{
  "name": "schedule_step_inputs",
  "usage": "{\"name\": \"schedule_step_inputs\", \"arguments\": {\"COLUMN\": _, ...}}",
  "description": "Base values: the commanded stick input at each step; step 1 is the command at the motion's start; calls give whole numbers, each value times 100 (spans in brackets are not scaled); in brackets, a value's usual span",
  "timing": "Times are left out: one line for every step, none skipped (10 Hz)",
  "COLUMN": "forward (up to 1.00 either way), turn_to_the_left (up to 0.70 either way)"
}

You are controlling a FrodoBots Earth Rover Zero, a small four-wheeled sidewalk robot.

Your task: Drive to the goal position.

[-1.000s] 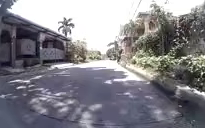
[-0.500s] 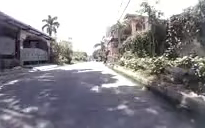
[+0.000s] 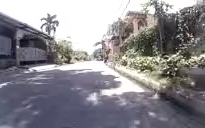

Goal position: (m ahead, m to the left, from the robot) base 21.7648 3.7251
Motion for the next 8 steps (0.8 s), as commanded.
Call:
{"name": "schedule_step_inputs", "arguments": {"forward": 100, "turn_to_the_left": 0}}
{"name": "schedule_step_inputs", "arguments": {"forward": 100, "turn_to_the_left": 0}}
{"name": "schedule_step_inputs", "arguments": {"forward": 100, "turn_to_the_left": 0}}
{"name": "schedule_step_inputs", "arguments": {"forward": 100, "turn_to_the_left": 0}}
{"name": "schedule_step_inputs", "arguments": {"forward": 100, "turn_to_the_left": 0}}
{"name": "schedule_step_inputs", "arguments": {"forward": 100, "turn_to_the_left": 0}}
{"name": "schedule_step_inputs", "arguments": {"forward": 100, "turn_to_the_left": 0}}
{"name": "schedule_step_inputs", "arguments": {"forward": 100, "turn_to_the_left": 0}}
